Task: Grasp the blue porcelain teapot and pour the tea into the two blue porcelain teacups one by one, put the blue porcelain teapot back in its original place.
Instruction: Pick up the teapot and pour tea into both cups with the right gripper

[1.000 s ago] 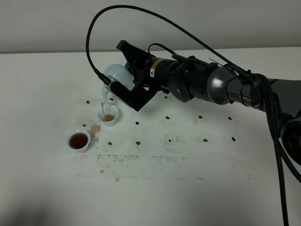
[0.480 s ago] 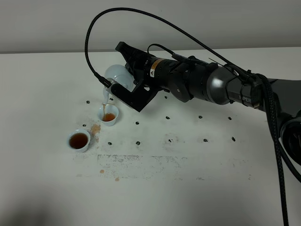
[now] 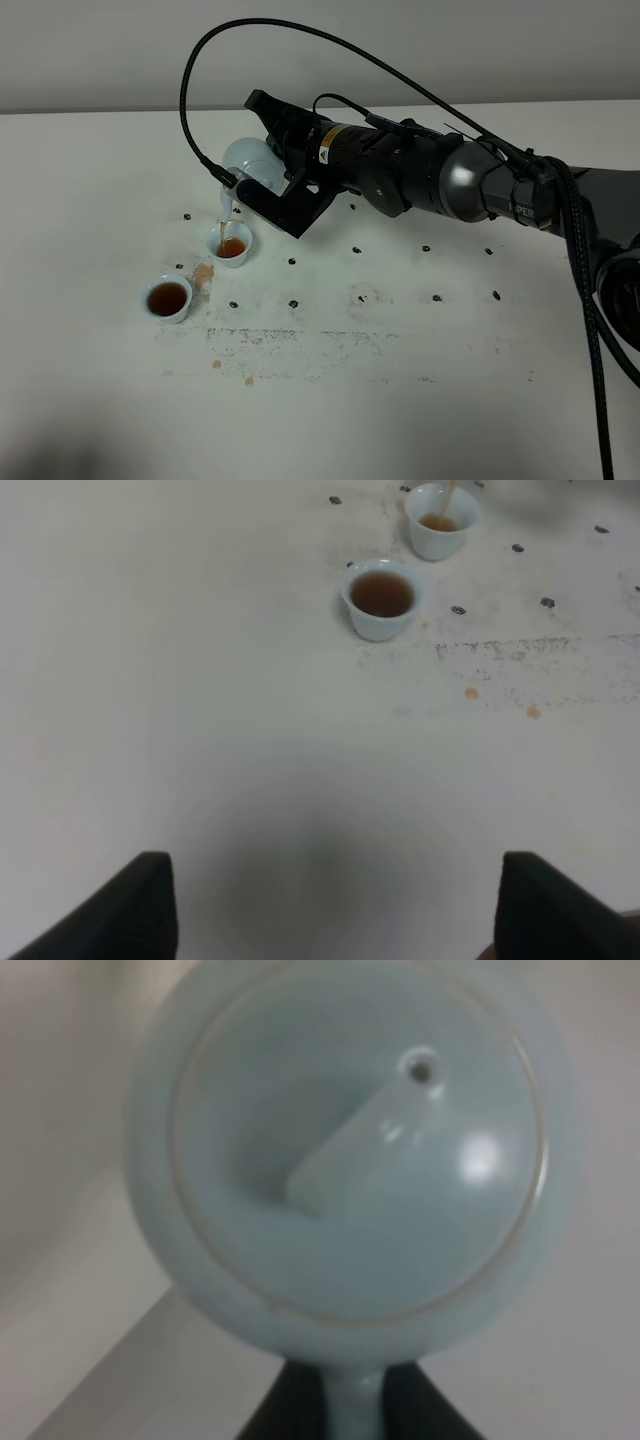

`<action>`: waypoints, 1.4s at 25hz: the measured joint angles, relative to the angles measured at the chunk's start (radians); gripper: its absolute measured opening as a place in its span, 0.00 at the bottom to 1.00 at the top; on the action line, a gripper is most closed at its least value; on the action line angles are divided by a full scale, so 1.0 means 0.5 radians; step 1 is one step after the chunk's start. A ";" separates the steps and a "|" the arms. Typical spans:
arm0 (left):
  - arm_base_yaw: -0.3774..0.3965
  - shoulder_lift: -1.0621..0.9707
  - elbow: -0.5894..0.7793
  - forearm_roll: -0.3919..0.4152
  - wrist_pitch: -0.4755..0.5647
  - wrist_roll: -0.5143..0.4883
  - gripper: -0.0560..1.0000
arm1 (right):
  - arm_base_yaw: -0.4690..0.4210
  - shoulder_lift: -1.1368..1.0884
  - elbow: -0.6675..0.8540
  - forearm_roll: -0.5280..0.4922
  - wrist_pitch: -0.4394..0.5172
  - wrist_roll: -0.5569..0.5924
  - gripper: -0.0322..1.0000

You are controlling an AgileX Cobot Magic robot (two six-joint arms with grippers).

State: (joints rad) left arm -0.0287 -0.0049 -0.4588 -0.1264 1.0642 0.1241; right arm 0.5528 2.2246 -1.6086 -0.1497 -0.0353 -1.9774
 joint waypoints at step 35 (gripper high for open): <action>0.000 0.000 0.000 0.000 0.000 0.000 0.65 | 0.000 0.000 0.000 -0.006 -0.038 -0.049 0.07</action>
State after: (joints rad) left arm -0.0287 -0.0049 -0.4588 -0.1264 1.0642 0.1241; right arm 0.5528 2.2246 -1.6086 -0.1526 -0.0544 -2.0021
